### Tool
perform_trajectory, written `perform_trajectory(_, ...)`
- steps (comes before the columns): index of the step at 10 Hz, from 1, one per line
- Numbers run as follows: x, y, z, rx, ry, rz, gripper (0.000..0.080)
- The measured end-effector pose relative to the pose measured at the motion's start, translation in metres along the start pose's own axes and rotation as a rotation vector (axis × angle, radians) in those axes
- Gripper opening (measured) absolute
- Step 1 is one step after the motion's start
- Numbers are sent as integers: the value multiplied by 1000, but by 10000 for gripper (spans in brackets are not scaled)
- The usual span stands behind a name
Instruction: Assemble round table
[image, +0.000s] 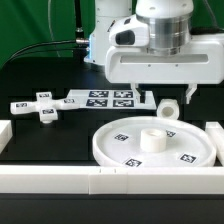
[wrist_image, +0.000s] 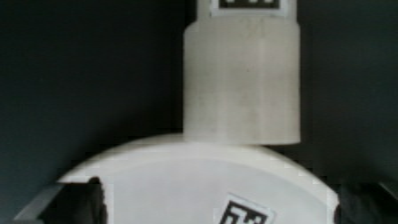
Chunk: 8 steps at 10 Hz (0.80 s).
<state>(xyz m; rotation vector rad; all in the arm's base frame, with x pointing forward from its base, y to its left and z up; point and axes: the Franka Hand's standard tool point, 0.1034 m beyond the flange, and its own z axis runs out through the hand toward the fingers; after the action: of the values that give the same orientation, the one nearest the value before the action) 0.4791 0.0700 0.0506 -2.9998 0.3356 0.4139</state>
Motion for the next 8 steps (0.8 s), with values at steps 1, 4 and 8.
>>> perform_trajectory(1, 2, -4, -1, 9, -62, 10, 649)
perform_trajectory(4, -1, -6, -1, 11, -240, 14, 649)
perform_trajectory(8, -11, -4, 16, -6, -516, 2, 649)
